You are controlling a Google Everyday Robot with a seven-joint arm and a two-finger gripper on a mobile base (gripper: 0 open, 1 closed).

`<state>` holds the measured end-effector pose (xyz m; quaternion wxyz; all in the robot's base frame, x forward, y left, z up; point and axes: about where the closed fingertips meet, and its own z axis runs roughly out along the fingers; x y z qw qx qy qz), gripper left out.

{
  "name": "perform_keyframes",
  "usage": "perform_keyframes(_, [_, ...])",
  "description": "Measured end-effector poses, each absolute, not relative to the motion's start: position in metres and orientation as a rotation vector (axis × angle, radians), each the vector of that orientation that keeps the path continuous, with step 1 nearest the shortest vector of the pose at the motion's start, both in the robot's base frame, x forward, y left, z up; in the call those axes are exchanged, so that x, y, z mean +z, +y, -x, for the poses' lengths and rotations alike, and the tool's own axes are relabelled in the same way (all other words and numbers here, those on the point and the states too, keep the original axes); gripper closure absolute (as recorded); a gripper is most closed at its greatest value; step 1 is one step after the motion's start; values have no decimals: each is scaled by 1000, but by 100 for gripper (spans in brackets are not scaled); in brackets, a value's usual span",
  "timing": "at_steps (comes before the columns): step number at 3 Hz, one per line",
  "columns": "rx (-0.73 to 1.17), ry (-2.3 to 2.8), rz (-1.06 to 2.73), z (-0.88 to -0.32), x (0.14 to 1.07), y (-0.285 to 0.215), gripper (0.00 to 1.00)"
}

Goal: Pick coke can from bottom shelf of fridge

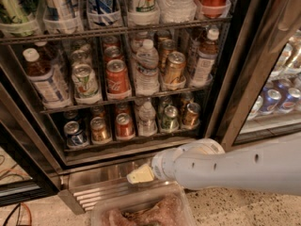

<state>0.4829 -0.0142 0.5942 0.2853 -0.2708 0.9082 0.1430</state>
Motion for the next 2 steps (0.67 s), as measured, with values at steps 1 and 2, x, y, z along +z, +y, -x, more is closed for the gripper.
perform_keyframes(1, [419, 2393, 811, -497, 583, 25, 0])
perform_keyframes(2, [421, 2393, 814, -496, 582, 26, 0])
